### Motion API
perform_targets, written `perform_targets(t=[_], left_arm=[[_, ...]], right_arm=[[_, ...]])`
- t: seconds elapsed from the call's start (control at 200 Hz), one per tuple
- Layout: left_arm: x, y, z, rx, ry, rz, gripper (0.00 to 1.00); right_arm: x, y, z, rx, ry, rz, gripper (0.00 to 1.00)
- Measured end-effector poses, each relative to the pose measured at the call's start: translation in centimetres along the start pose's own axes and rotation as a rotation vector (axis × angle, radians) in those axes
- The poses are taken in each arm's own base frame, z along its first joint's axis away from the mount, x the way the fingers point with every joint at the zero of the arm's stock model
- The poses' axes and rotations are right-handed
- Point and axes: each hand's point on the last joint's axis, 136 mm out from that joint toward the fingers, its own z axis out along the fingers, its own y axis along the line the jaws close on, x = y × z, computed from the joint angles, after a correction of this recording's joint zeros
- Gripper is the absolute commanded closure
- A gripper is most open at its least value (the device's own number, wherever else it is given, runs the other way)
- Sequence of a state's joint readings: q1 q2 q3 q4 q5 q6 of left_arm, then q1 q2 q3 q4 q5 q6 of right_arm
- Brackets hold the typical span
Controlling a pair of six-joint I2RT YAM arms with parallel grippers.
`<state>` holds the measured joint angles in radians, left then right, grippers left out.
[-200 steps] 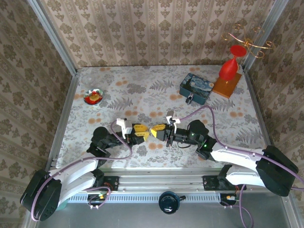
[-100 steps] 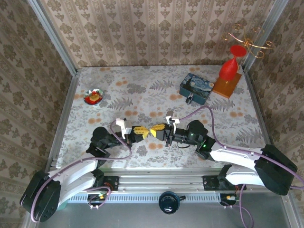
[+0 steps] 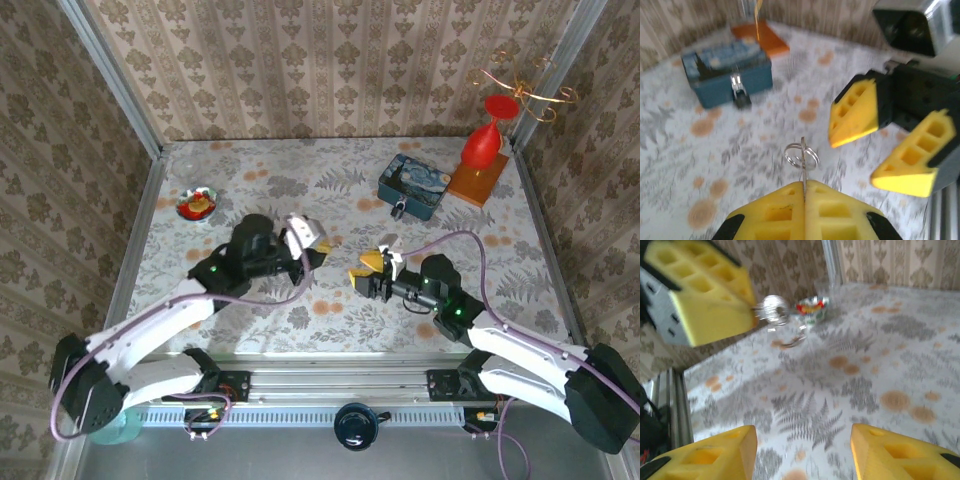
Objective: Unlock a padlock with a key
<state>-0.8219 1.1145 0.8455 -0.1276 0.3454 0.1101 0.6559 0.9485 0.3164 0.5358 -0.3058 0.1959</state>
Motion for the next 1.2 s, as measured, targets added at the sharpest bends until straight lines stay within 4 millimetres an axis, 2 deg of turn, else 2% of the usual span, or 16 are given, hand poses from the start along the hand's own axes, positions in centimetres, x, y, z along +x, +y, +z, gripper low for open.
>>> perform_targets(t=[0.05,0.11,0.16,0.245,0.445,0.63,0.9,1.2], left_arm=[[1.7,-0.3,0.7,0.012,0.102,0.013,1.00],[3.7,-0.7,1.1,0.035,0.213,0.026,1.00],[4.9,-1.0,1.0,0.056,0.281,0.037,1.00],[5.7,-1.9,0.6,0.097,0.357,0.072,1.00],[5.3,-4.1,0.3,0.197,0.415,0.154,1.00],[6.1,-5.2,0.0,0.253,0.446,0.172,1.00],[6.2,-6.0,-0.2,0.299,0.445,0.176,1.00],[6.0,-6.6,-0.2,0.328,0.435,0.175,1.00]], right_arm=[[1.5,0.0,-0.2,-0.010,0.030,-0.002,0.45],[2.3,0.3,-0.4,-0.036,0.047,-0.002,0.44],[2.4,0.8,-0.4,-0.071,0.045,-0.005,0.44],[2.2,1.9,-0.3,-0.139,0.035,-0.011,0.45],[2.3,3.1,0.2,-0.231,0.026,0.018,0.47],[2.1,4.1,0.1,-0.282,0.018,0.023,0.51],[3.7,5.1,0.6,-0.338,0.078,0.040,0.58],[3.2,5.9,1.2,-0.369,0.083,0.029,0.73]])
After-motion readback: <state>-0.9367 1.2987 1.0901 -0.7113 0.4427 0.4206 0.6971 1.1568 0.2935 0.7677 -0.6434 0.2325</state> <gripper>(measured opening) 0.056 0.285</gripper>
